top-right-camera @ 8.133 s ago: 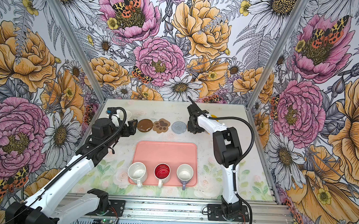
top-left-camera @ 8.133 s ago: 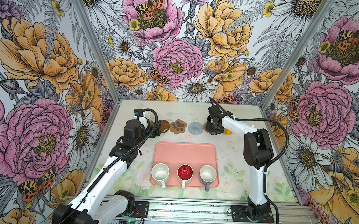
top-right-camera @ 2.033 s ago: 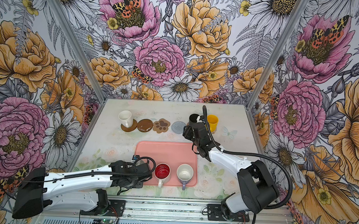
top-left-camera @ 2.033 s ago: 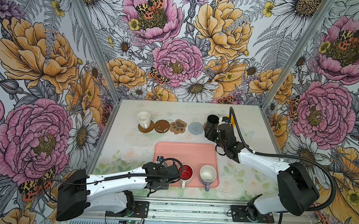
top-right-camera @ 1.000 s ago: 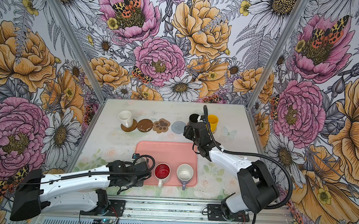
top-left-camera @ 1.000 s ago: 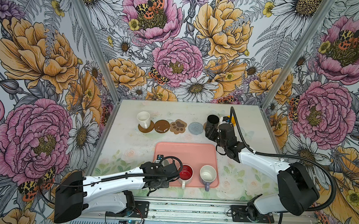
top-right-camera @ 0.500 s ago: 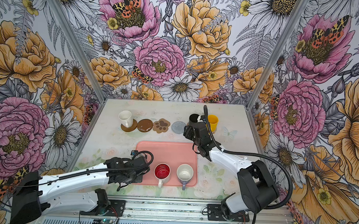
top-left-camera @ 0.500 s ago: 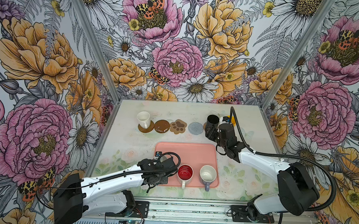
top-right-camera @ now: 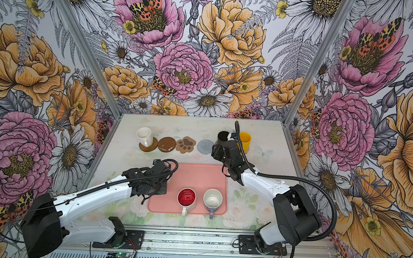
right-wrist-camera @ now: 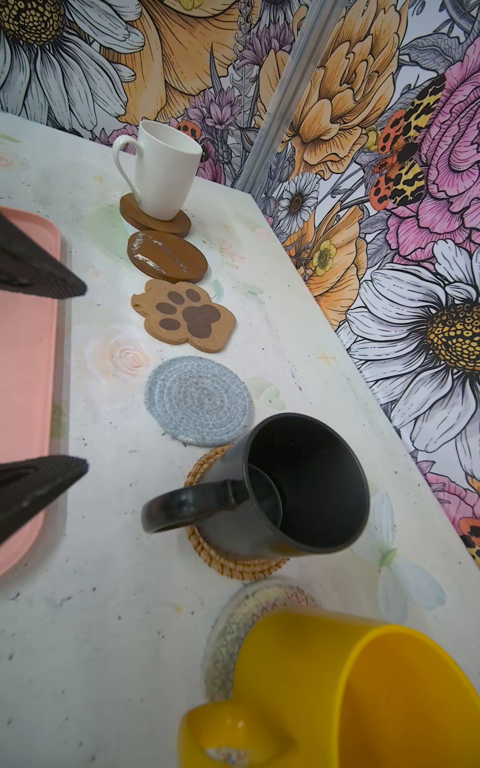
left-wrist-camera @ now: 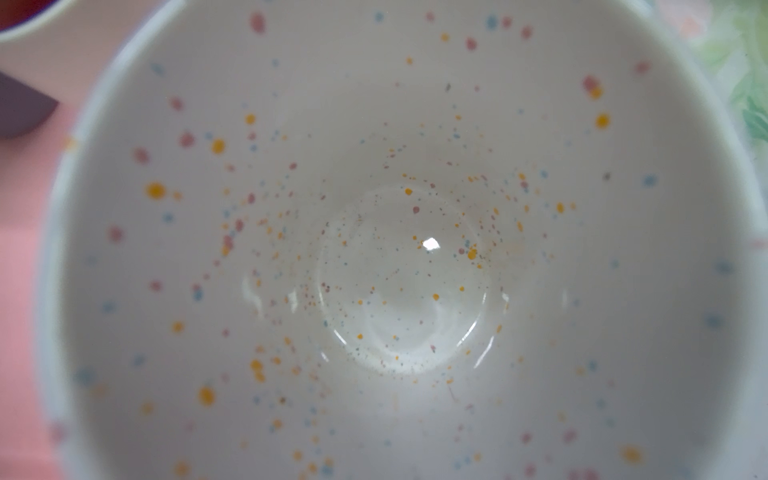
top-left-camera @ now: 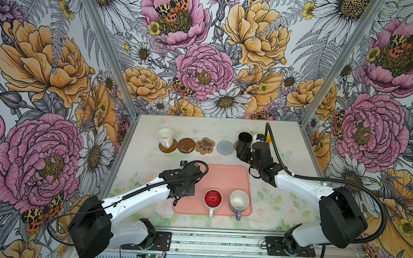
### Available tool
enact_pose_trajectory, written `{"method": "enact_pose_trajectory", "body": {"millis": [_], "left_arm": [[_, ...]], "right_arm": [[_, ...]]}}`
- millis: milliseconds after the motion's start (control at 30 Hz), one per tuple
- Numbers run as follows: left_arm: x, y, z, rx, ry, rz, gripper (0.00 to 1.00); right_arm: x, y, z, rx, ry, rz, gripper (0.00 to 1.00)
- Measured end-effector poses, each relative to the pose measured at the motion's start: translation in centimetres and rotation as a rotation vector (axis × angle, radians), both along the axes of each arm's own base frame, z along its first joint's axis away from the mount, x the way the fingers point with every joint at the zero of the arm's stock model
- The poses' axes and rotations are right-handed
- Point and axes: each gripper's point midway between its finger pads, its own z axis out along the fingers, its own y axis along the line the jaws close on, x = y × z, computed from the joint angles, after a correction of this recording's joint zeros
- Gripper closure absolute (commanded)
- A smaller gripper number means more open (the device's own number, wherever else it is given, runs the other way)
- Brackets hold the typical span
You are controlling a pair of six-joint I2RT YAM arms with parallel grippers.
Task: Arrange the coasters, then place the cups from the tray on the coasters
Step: 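Carry the speckled mug with the left gripper toward the brown round coaster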
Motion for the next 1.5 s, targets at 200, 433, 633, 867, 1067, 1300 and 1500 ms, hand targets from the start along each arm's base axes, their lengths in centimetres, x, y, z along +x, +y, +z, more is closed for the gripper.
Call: {"method": "enact_pose_trajectory", "body": {"millis": [200, 433, 633, 867, 1067, 1300, 1500], "left_arm": [[3.3, -0.2, 0.6, 0.003, -0.015, -0.008, 1.00], [8.3, -0.8, 2.0, -0.010, -0.055, -0.007, 1.00], [12.5, -1.8, 2.8, -0.040, -0.081, -0.010, 1.00], [17.1, -1.8, 2.8, -0.053, -0.094, -0.001, 1.00], [20.2, -0.7, 2.2, -0.052, -0.093, 0.028, 1.00], [21.7, 0.6, 1.8, -0.043, -0.091, 0.050, 1.00], [22.0, 1.3, 0.6, -0.035, -0.064, 0.060, 1.00]], "right_arm": [[0.2, -0.4, 0.1, 0.001, -0.001, -0.009, 0.37], [0.0, -1.1, 0.5, 0.007, -0.011, -0.021, 0.38], [-0.6, -2.1, 0.5, 0.009, -0.015, -0.036, 0.38], [-1.1, -3.4, 0.9, 0.014, -0.029, -0.060, 0.37], [-1.3, -3.9, 0.8, 0.013, -0.028, -0.071, 0.37], [-1.3, -4.3, 0.5, 0.011, -0.022, -0.078, 0.37], [-1.2, -4.4, 0.5, 0.011, -0.023, -0.083, 0.38]]}}
